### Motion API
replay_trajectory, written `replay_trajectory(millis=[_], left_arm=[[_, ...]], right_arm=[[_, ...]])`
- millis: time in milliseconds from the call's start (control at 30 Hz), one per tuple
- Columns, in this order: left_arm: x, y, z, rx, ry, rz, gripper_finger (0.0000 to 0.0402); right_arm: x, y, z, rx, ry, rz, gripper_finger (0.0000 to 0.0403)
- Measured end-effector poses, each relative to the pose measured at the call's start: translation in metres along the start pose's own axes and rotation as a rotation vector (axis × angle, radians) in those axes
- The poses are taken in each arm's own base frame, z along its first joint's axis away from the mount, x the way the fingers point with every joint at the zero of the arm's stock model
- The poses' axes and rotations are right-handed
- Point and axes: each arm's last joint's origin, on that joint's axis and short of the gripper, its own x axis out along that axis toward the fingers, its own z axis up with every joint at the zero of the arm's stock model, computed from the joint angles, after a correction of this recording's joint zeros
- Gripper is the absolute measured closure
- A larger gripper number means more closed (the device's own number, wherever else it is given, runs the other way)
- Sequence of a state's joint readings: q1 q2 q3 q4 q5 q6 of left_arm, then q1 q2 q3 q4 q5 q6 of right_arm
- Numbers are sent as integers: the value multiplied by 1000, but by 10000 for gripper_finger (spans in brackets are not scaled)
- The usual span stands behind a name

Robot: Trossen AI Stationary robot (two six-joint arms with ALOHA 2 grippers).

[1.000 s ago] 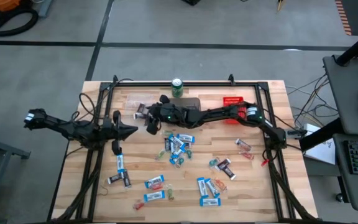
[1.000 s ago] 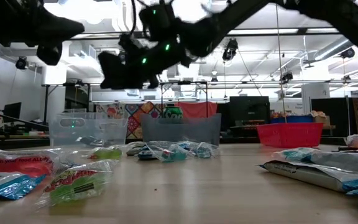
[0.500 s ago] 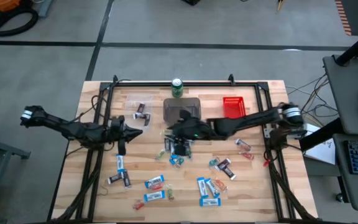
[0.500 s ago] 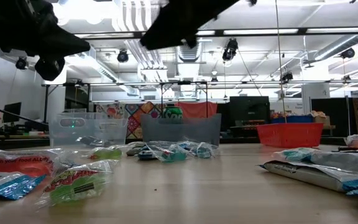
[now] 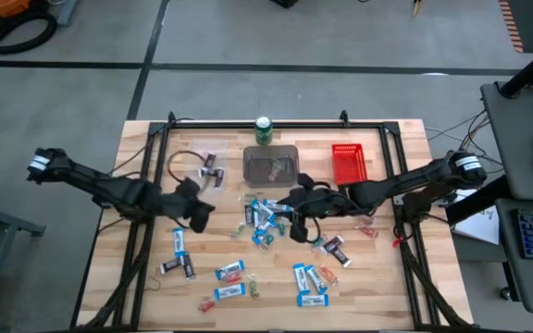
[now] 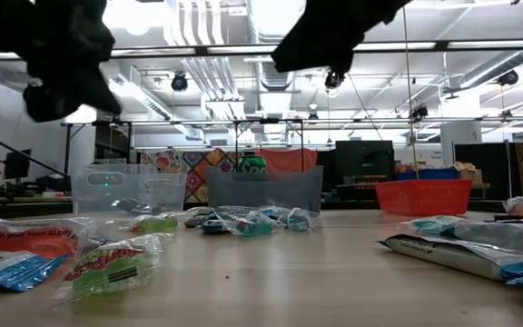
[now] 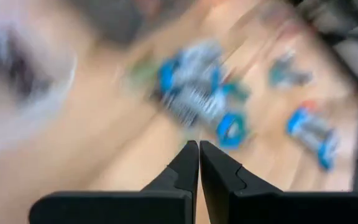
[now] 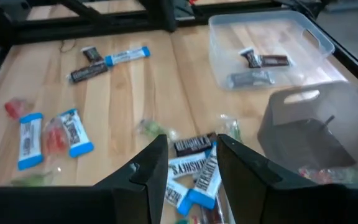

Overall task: Organize candy in baskets
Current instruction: Put the white chocolate bar into the red bin

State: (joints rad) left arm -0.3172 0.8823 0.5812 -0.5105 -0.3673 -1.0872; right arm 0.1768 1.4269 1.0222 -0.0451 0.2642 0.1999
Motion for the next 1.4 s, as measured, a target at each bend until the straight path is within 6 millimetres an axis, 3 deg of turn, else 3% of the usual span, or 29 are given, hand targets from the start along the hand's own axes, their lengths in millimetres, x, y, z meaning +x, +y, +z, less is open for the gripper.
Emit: replay_trajectory(millis=[133,233,467,700,1000,1400], left_arm=[[7,-22,-9,-25,214,82,402],[13,-35,-18,0,277,193,402],[31,-47,-45,-43,430,472,402],[37,-45,-70,-84,479,586,402],[34,-36,-80,-142,435,715,398],[39,-26,-87,-101,421,880,292]], right_arm=[[1,0,-4,2,-9,2,269],[2,-1,-7,0,-1,1,270],[2,-1,-7,-16,-4,2,277],[2,-1,-7,-27,-3,3,273],[2,0,-7,-26,-3,6,271],[2,2,-8,-12,-3,12,266]])
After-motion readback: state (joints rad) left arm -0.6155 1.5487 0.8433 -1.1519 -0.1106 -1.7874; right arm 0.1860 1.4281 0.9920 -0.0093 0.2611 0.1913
